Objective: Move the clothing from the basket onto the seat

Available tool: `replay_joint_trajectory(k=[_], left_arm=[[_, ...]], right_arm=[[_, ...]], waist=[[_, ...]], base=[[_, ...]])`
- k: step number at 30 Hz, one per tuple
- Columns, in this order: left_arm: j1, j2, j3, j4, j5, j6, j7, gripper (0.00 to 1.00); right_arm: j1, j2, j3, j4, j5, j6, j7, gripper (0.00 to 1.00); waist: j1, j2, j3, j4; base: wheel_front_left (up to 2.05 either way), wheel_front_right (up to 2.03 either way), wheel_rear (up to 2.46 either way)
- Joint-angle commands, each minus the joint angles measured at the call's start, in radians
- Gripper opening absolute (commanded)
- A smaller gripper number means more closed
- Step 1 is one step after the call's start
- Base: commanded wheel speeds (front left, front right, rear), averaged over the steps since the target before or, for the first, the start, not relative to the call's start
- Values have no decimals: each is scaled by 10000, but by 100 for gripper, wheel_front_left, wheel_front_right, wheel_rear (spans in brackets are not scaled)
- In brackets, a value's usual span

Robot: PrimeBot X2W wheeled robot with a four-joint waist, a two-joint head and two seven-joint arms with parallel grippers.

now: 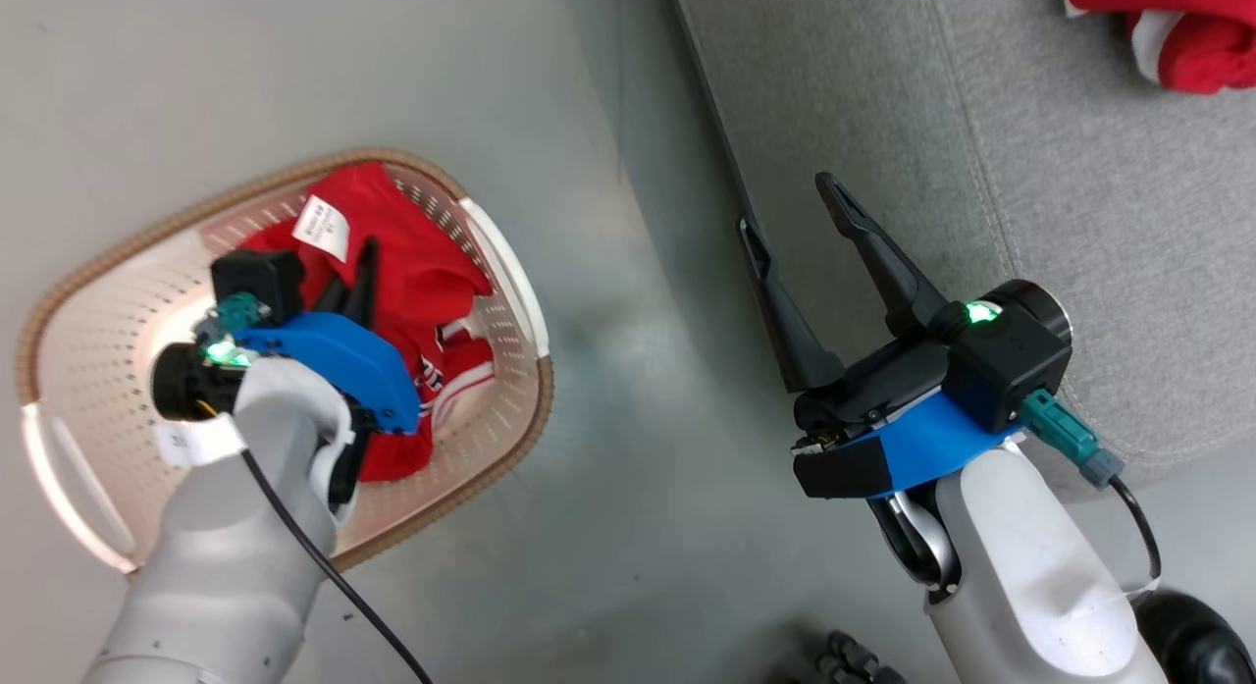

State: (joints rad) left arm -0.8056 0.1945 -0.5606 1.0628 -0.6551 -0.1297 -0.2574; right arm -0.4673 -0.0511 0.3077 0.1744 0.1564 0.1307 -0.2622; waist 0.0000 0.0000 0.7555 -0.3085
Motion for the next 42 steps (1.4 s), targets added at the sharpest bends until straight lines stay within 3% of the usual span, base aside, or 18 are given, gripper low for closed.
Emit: replay_joint_trajectory(k=[1,21,33,42], left_arm=[[159,-61,-132,-113,-15,-10,-55,0],[1814,-767,-1071,-2325,-163,-10,-90,0],[1648,-966,-2619,-2729,-811,-10,-91,0],[756,-1233,-3643,-2940,-1495,-10,-91,0]], right_arm=[[87,9,-85,54,-119,1,-34,100],[1820,-8,-459,119,-586,1,1004,100],[3019,-75,-773,-193,-501,1,1603,100],[3481,-64,-765,-487,-477,1,1981,100]], waist=[[0,0,-671,356],[0,0,-5105,2252],[0,0,-6817,3003],[0,0,-7291,3380]], base=[[0,0,0],[0,0,0],[0,0,0],[0,0,0]])
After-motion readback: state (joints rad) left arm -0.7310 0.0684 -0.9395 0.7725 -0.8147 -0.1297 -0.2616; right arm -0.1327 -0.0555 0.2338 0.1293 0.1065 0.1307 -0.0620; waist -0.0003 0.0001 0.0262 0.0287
